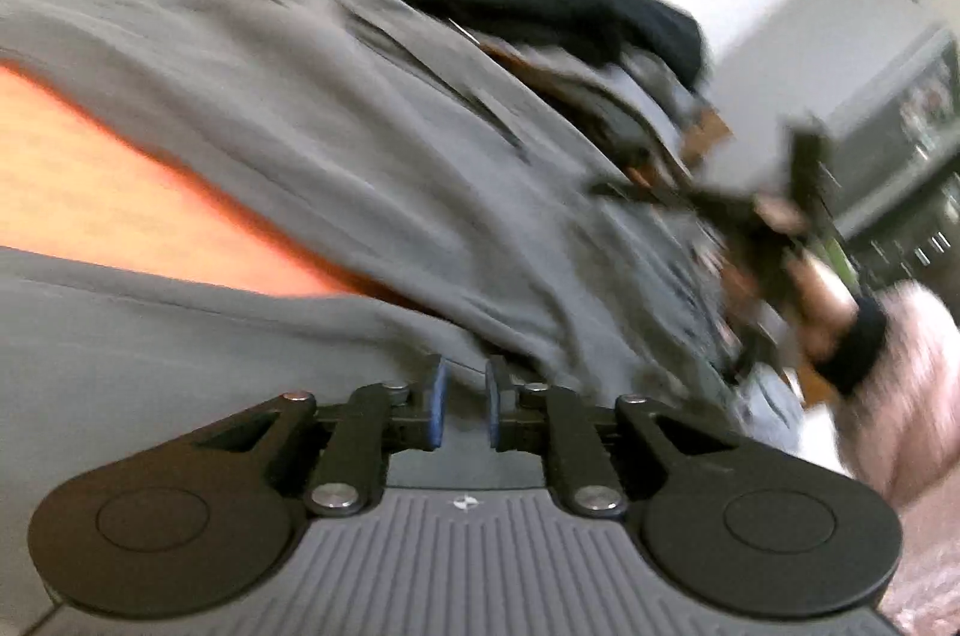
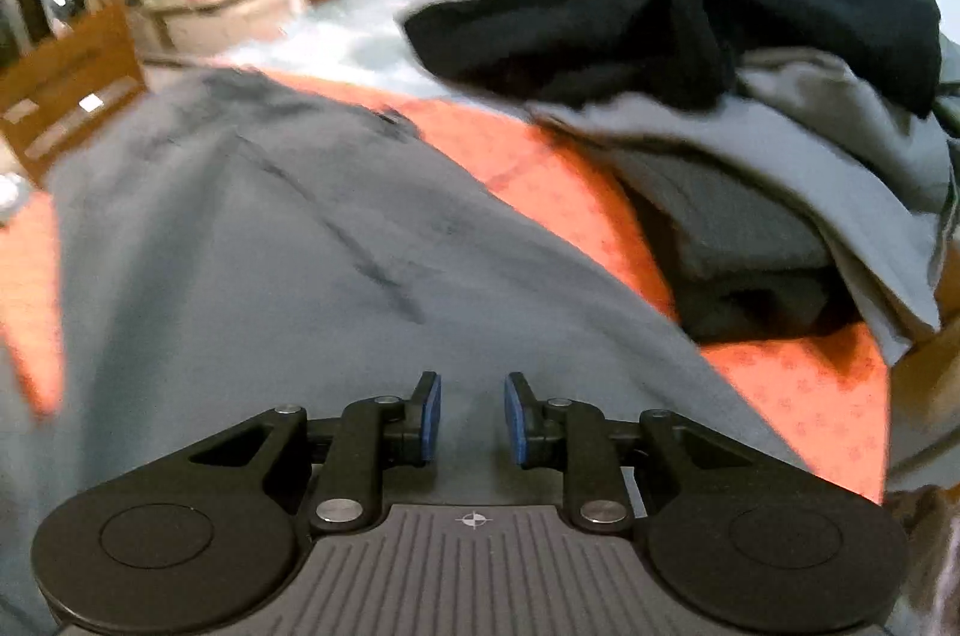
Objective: Fold clothes
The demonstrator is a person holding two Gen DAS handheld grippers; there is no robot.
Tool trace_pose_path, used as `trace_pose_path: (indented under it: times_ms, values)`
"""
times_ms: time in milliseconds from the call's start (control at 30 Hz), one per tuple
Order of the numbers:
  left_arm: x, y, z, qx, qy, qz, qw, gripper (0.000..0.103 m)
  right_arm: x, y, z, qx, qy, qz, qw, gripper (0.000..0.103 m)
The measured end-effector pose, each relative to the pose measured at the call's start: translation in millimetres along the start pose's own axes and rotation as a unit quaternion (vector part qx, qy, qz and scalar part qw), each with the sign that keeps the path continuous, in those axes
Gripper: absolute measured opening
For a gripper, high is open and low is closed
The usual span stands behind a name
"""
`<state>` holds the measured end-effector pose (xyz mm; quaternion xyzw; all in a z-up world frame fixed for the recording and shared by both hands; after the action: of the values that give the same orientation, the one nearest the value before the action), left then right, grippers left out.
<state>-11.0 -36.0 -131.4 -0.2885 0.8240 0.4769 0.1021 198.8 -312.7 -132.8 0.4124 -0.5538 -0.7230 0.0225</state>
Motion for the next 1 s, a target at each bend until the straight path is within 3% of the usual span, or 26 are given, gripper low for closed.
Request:
trace_pose_path:
  times_ms: [100, 233, 367, 500, 633, 733, 867, 1000]
  values:
    - [-18, 30, 39, -0.04, 0.041, -0.035, 0.9977, 0.023, 4, 22, 26, -0.023, 0.007, -0.019, 1.0, 0.027]
    - [-46, 59, 95, -0.096, 0.06, -0.063, 0.9917, 0.023, 12, 38, 70, -0.05, 0.0, -0.027, 0.998, 0.034]
    - [-73, 79, 157, -0.129, 0.087, -0.073, 0.9851, 0.023, 21, 37, 117, -0.046, -0.02, -0.021, 0.998, 0.033]
    - [-99, 99, 222, -0.144, 0.11, -0.086, 0.9796, 0.023, 24, 23, 158, -0.013, -0.072, -0.023, 0.997, 0.033]
    - [-123, 106, 277, -0.132, 0.153, -0.087, 0.9754, 0.028, 26, -6, 181, 0.051, -0.098, -0.007, 0.994, 0.033]
    - [-139, 104, 312, -0.108, 0.192, -0.088, 0.9716, 0.031, 39, -30, 182, 0.078, -0.121, 0.045, 0.989, 0.033]
    - [-152, 94, 349, -0.06, 0.266, -0.096, 0.9573, 0.044, 47, -30, 180, 0.089, -0.149, 0.053, 0.983, 0.032]
    - [-163, 69, 373, -0.024, 0.323, -0.095, 0.9414, 0.045, 43, -33, 182, 0.103, -0.158, 0.065, 0.98, 0.033]
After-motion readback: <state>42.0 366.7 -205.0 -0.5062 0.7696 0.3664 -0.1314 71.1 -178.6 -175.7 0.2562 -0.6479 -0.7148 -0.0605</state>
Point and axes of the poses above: each gripper's, at about its wrist camera, not at the fingertips, and y roughly against the way its jaws point, z to its left, x to its underside, the point moved 2 cm from there along -y, roughly the way its jaws point, and after that the axes turned 5 degrees about z, right-handed, at the moved point
